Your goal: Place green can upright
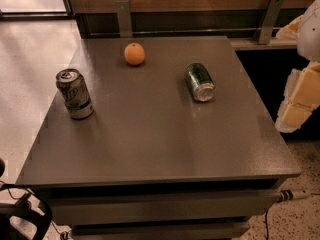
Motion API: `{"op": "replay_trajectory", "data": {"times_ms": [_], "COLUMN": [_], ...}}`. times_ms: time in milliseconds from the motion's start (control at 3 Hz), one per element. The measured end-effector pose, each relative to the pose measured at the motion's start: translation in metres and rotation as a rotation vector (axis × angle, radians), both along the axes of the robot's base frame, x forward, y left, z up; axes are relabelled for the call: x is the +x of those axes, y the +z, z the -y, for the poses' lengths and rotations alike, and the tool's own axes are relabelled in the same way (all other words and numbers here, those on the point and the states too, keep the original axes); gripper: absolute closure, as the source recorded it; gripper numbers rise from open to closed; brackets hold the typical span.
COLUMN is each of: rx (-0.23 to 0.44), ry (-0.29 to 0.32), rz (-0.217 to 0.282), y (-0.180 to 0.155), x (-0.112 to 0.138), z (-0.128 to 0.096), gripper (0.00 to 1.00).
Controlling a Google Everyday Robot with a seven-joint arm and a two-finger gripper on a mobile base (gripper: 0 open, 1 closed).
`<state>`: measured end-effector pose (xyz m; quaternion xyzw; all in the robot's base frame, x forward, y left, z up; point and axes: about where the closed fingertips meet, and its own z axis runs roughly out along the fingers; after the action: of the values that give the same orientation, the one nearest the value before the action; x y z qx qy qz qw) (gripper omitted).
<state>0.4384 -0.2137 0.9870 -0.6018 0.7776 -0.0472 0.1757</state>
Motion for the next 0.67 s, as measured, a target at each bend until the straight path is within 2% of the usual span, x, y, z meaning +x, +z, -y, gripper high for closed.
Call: {"op": "replay_trajectory", "data": {"times_ms": [333,667], "rx": [0.000,0.047], "ry": [0.000,-0.052], "rz": [0.002,-0.004], "y": [0.001,0.008], "x": [0.000,0.016], "z": [0.000,0.007], "gripper": [0.00,0.00]}}
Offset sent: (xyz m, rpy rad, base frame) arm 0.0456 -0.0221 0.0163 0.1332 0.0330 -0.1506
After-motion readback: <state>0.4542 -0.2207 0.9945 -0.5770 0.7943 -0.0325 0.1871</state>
